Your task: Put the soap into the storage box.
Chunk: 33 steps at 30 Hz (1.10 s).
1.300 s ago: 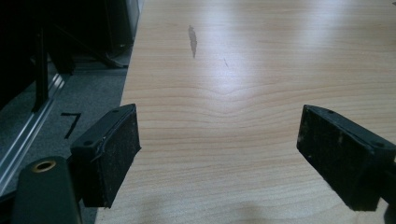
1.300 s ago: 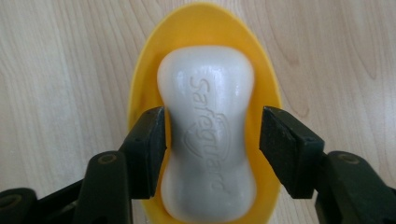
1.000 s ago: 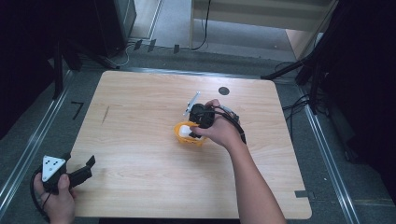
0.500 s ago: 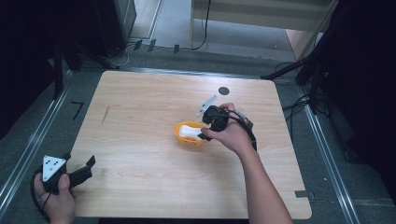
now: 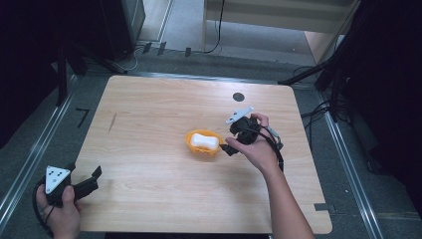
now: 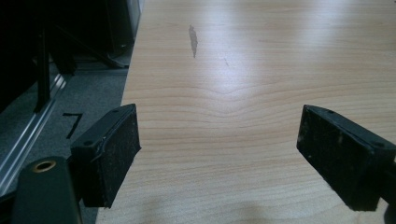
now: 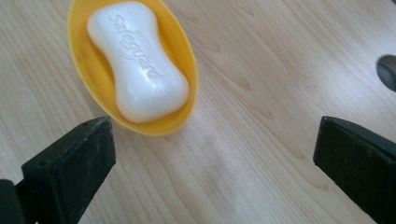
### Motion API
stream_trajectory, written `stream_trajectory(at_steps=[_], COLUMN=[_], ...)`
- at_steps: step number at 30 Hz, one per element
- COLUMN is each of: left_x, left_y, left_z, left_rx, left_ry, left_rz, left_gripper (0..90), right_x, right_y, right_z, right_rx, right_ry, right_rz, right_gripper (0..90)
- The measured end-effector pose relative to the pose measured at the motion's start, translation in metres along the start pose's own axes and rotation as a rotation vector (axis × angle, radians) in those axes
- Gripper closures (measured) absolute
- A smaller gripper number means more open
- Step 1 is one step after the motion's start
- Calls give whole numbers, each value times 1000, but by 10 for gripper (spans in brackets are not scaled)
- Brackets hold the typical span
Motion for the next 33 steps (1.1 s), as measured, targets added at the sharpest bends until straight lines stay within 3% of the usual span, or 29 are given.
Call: stream_trajectory(at_steps=[1, 7, 18, 23, 33], left_x=[0, 0, 0, 0, 0], left_y=[0, 0, 0, 0, 0], left_z=[0, 0, 0, 0, 0], left_rx=[-1, -1, -3, -5, -8], left_ry=[0, 1, -1, 1, 0], left_rz=[1, 2, 1, 5, 0], left_gripper=[136, 136, 136, 136, 136], right_x=[5, 22, 55, 70, 94], right_y=[-1, 0, -2, -3, -2], right_z=[-2, -7, -13, -19, -28], right_rx=[7, -10, 4, 40, 51], right_ry=[-11, -31, -54, -82, -107], right_rz=[30, 82, 142, 166, 194], right_gripper=[0, 0, 0, 0, 0])
Point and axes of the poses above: each handheld gripper's, and its own axes: z roughly forward along the jaws, x roughly out of its underside, y roughly to its left, the point moved 10 cm from there along z, roughly forward along the jaws, and after that the axes turned 3 degrees about z, right-handed, at the moved point
